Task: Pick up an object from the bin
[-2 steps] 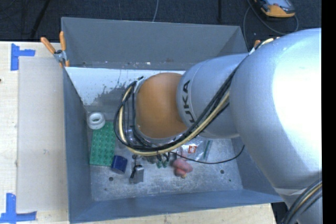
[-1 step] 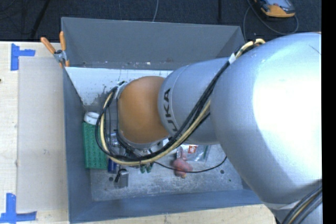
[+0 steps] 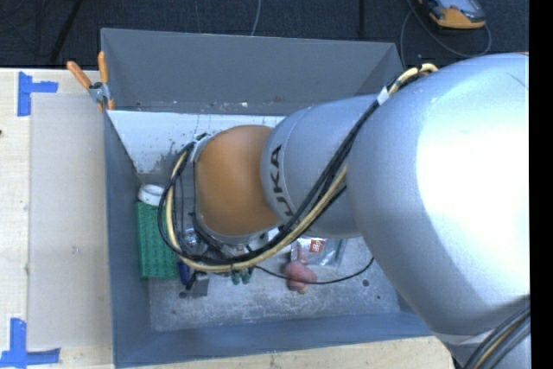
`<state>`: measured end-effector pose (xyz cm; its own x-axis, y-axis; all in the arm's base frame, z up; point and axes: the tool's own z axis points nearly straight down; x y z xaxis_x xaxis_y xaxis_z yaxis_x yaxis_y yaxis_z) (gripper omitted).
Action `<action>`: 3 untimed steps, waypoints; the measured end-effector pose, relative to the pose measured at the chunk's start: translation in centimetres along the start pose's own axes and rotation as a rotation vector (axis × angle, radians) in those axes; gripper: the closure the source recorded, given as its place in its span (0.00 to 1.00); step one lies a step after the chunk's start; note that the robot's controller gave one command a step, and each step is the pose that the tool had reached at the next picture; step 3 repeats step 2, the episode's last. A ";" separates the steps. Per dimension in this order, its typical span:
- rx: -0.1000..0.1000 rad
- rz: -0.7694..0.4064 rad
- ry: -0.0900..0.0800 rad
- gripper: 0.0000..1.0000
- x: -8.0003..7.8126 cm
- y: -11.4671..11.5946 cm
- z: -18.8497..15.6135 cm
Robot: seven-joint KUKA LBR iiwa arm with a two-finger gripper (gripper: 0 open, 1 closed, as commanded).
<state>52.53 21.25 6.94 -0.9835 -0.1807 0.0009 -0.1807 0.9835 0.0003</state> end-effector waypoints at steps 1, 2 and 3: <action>-0.001 0.006 -0.009 1.00 0.1 -1.0 -12.4; 0.000 -0.241 -0.006 1.00 0.9 -2.1 -18.8; 0.000 -0.241 -0.006 1.00 0.9 -2.1 -18.8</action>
Offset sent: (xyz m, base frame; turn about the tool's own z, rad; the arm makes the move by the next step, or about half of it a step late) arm -0.0006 -0.0107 0.1192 0.0043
